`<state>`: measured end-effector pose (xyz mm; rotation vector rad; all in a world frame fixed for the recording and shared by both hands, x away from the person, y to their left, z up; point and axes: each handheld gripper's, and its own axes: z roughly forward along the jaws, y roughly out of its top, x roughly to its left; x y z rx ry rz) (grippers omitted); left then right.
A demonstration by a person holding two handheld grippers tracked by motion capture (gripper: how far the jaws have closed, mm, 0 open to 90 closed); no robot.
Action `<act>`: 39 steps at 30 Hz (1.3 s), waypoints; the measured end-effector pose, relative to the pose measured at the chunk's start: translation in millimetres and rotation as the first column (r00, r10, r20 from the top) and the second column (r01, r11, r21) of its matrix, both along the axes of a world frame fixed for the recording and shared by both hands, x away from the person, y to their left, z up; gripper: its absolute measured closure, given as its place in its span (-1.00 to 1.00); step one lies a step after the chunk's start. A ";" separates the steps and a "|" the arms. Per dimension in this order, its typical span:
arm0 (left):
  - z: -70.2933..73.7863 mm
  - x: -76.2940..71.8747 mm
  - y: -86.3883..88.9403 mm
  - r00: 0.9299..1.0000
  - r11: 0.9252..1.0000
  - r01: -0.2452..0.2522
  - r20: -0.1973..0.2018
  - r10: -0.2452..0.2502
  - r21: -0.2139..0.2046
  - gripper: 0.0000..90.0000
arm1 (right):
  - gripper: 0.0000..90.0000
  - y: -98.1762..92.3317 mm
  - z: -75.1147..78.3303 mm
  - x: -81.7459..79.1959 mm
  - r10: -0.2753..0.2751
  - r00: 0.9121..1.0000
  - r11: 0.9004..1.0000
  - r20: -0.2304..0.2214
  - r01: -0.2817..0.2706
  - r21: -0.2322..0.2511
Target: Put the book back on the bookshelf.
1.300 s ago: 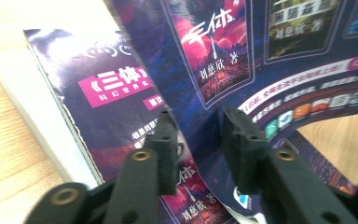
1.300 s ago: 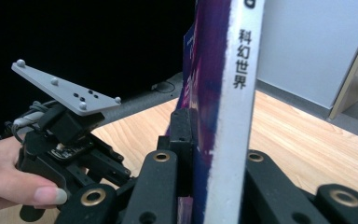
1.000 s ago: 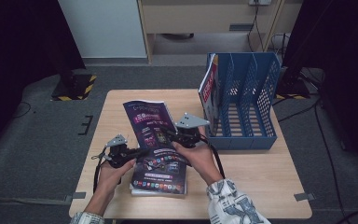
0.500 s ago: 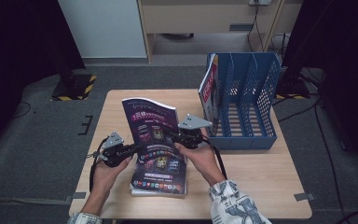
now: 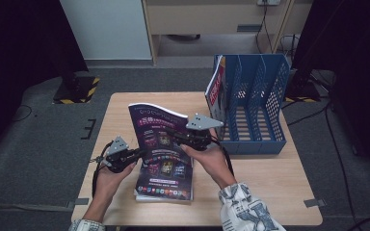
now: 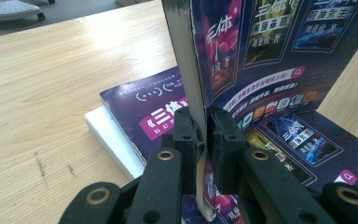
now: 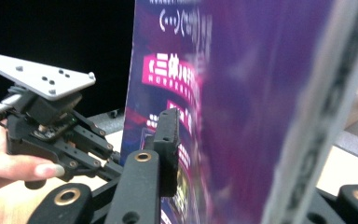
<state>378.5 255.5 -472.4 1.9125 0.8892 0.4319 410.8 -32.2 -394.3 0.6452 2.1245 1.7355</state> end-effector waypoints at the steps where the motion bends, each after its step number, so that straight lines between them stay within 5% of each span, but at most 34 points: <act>1: 0.0 -0.1 -0.1 1.000 1.000 0.002 0.002 -0.002 0.001 0.81 | 0.55 -0.1 2.8 0.5 0.004 1.000 1.000 0.003 -0.004 0.008; 11: 0.0 -0.6 -0.3 1.000 1.000 0.008 0.009 -0.008 0.004 0.81 | 0.51 0.6 24.5 6.9 0.047 0.998 0.998 0.040 -0.049 0.032; 39: -1.4 -1.0 1.2 1.000 1.000 0.019 0.014 -0.019 -0.004 0.81 | 0.80 4.8 22.9 14.5 0.079 0.997 0.995 0.020 -0.080 0.056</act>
